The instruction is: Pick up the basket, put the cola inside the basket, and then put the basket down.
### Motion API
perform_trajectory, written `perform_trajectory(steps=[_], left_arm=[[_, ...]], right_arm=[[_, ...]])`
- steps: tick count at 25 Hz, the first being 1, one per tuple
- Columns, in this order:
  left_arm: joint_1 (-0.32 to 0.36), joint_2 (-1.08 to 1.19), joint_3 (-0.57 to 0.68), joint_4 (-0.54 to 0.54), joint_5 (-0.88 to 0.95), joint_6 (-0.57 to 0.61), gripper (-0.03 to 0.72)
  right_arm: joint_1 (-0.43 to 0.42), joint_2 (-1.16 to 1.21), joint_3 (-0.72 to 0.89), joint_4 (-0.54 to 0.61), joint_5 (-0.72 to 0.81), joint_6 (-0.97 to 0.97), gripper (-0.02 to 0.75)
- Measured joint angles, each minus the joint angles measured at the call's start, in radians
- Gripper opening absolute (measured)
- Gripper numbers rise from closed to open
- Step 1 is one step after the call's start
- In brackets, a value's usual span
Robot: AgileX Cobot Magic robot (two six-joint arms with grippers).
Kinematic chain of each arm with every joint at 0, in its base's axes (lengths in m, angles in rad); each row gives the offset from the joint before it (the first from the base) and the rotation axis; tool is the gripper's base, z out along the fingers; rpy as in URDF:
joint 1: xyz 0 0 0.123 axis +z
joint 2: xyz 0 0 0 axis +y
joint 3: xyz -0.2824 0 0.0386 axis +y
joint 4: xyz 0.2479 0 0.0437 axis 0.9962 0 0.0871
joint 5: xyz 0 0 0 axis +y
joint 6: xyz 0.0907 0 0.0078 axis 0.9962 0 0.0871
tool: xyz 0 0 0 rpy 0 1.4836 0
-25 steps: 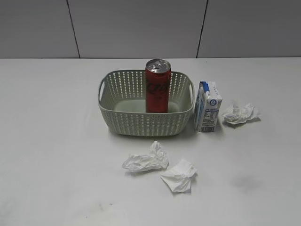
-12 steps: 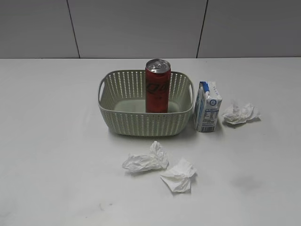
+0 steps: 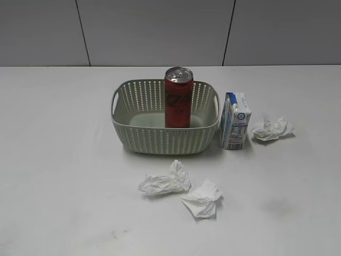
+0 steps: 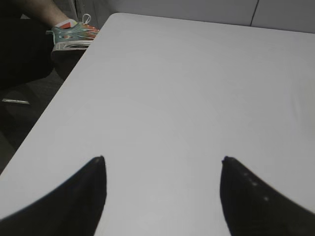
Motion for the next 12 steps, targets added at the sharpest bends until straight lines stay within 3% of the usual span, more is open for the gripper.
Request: perform_trajectory(steps=[6,12], left_arm=[[0.0,0.0,0.0,0.0,0.0,0.0,0.519],[0.0,0.0,0.0,0.0,0.0,0.0,0.491]], right_arm=[[-0.006,0.0,0.0,0.0,0.0,0.0,0.592],[-0.08,0.0,0.0,0.0,0.0,0.0,0.592]])
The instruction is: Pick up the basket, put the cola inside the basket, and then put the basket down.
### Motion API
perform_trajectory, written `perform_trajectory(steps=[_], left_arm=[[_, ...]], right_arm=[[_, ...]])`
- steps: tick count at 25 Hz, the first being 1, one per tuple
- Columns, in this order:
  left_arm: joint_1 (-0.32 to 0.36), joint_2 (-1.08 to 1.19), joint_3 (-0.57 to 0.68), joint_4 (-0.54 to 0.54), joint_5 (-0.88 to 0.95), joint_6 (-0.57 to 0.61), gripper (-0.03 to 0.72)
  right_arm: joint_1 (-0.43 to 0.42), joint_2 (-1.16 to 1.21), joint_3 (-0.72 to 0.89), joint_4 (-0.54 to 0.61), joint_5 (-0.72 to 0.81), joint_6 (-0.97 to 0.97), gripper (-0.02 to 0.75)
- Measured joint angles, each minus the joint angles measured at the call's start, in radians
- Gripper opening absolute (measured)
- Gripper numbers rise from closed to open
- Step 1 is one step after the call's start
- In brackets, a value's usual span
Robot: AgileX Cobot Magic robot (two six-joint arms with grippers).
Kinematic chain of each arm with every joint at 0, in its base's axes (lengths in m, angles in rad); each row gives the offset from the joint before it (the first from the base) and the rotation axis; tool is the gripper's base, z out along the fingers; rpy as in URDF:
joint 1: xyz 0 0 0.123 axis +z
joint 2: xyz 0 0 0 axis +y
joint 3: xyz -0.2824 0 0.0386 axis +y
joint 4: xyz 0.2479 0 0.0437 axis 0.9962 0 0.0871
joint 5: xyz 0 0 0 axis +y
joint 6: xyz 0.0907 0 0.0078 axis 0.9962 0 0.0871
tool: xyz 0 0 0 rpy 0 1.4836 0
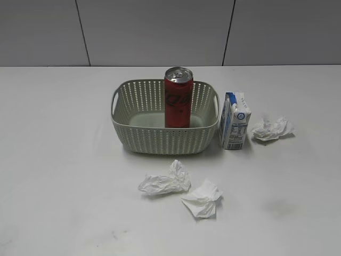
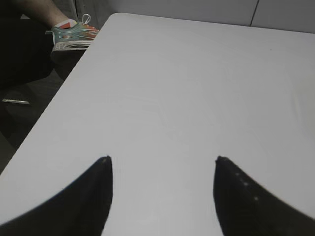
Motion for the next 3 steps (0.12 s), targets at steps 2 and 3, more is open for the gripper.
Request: perform_trajectory(steps=[2,3], left_arm=[[0.0,0.0,0.0,0.0,0.0,0.0,0.486],[0.0,0.0,0.0,0.0,0.0,0.0,0.485]], right_arm=[[-0.001,0.0,0.0,0.0,0.0,0.0,0.592],[-0.001,0.0,0.0,0.0,0.0,0.0,0.592]])
